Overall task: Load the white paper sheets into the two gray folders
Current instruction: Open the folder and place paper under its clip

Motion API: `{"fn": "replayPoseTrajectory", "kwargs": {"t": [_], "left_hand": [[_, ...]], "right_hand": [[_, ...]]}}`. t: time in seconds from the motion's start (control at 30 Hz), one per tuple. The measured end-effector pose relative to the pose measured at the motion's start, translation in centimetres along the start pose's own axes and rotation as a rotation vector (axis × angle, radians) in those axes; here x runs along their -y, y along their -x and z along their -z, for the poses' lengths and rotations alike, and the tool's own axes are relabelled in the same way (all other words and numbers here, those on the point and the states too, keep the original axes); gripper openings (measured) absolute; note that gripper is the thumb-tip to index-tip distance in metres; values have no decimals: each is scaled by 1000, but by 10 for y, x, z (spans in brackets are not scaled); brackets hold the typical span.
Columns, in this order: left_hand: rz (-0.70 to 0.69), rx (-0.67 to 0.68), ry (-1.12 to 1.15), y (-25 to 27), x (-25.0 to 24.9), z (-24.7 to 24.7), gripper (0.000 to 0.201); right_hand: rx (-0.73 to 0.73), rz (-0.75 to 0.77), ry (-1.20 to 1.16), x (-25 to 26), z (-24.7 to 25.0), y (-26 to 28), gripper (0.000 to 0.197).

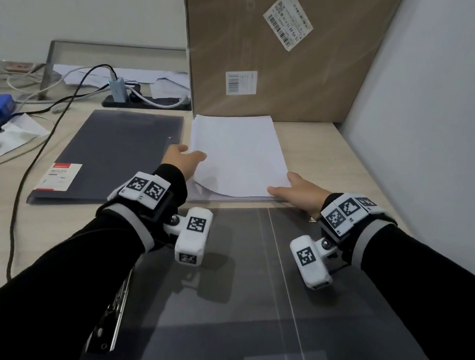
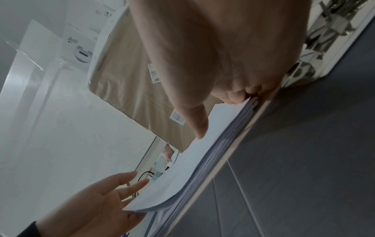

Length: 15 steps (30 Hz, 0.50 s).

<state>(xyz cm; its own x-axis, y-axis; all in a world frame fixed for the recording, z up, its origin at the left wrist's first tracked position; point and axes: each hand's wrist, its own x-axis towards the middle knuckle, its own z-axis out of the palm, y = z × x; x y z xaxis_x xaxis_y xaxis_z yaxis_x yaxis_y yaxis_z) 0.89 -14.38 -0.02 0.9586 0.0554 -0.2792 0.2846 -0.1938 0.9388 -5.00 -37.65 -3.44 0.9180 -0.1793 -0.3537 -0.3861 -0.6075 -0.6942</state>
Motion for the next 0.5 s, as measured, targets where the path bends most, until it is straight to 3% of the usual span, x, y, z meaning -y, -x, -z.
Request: {"fn": "replayPoseTrajectory", "kwargs": {"t": [0.1,0.23,0.3,0.37,0.43,0.5], "left_hand": [[117,65,97,-5,-7,-3,34],[232,187,-59,3,-15,-12,34],[161,132,-316,4,-17,-15,44],[55,77,-436,1,-17,-15,44],[-21,58,-406,0,-18,-10,43],[-66,53,-274,-3,-14,-1,44]], "right_hand": [[7,7,5,-1,0,-2,77],[4,6,6,-2,-1,-3,83],[-19,-9,-8,-3,-2,-5,84],[-61,-27,-58,1,0,-4,71],[-113,-28,-145,7,5,-1,55],[-139,-45,-281,15,17,7,75]]}}
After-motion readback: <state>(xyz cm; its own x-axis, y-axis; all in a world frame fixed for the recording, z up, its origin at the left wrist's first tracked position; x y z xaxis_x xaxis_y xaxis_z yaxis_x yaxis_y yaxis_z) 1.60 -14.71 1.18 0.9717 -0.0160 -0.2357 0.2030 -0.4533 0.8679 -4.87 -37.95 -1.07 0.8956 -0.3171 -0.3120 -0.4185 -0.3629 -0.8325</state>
